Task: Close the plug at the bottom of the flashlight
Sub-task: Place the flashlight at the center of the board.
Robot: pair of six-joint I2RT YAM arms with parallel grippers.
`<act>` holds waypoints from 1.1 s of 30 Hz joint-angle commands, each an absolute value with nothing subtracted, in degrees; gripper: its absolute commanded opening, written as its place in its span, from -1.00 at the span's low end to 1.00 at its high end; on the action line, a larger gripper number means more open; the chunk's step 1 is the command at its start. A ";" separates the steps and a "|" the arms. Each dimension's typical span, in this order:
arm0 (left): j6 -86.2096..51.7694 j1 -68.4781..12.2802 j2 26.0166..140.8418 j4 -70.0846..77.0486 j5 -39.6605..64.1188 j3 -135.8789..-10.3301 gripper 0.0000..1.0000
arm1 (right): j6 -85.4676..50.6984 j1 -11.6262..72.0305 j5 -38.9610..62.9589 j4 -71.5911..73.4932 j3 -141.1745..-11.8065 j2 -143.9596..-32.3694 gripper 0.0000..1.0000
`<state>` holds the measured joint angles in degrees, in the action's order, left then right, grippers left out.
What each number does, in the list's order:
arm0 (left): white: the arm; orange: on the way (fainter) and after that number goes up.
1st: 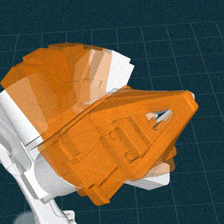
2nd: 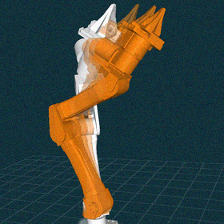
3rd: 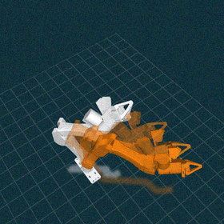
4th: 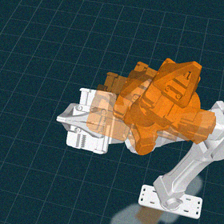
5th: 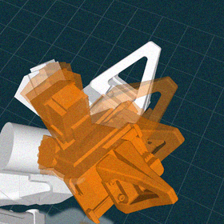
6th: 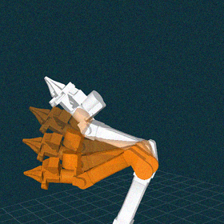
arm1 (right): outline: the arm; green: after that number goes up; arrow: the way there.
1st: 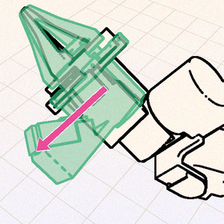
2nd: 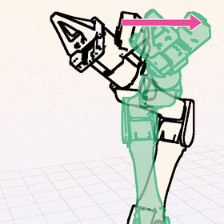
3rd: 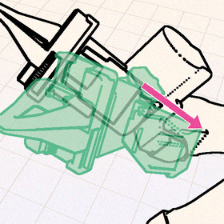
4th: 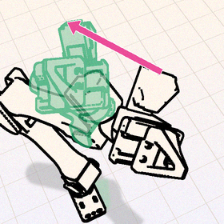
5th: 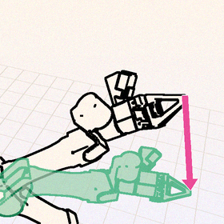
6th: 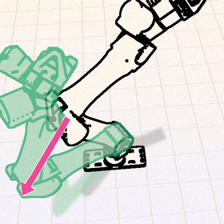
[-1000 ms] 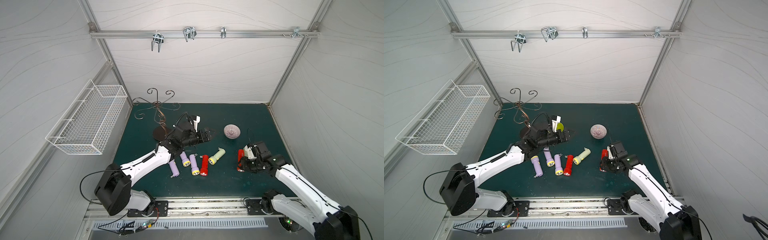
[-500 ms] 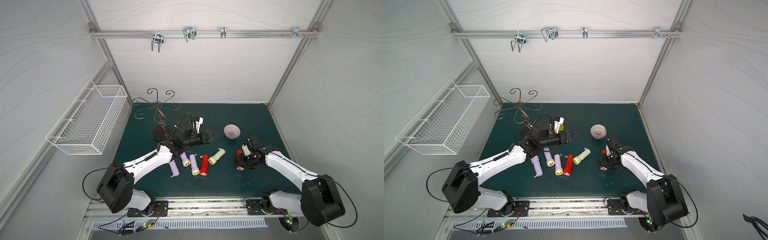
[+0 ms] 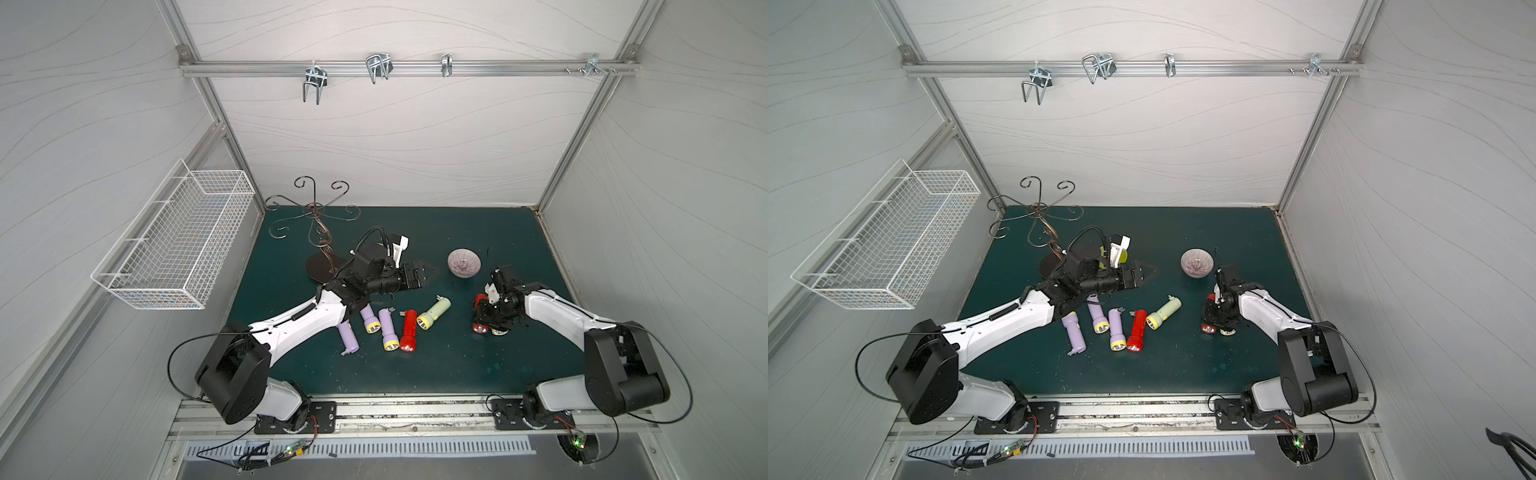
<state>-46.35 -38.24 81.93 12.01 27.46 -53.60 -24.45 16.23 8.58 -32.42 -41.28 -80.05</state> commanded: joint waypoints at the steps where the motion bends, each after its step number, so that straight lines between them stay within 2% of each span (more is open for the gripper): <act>1: -45.58 -38.19 82.95 15.20 28.78 -54.76 0.94 | -24.47 15.89 9.73 -31.53 -40.64 -80.43 -0.02; 2: -45.56 -38.21 83.18 15.18 28.95 -54.76 0.95 | -24.74 15.91 9.75 -31.55 -40.44 -80.21 0.12; 6: -45.49 -38.23 83.72 15.33 29.58 -54.46 0.95 | -25.57 15.90 10.16 -32.14 -39.73 -77.57 0.34; 10: -44.03 -38.23 83.76 14.19 29.53 -53.87 0.94 | -26.62 15.86 10.80 -33.61 -39.44 -73.01 0.45; 18: -34.56 -38.85 84.40 1.76 27.14 -55.93 0.84 | -29.30 16.43 15.46 -38.50 -40.31 -59.29 0.45; 23: -24.51 -43.66 87.40 -11.86 18.78 -61.24 0.85 | -29.35 16.52 13.74 -42.89 -42.92 -50.26 0.44; 33: -17.24 -49.36 100.00 -24.30 11.09 -74.59 0.81 | -28.91 16.43 12.57 -44.91 -42.98 -43.67 0.46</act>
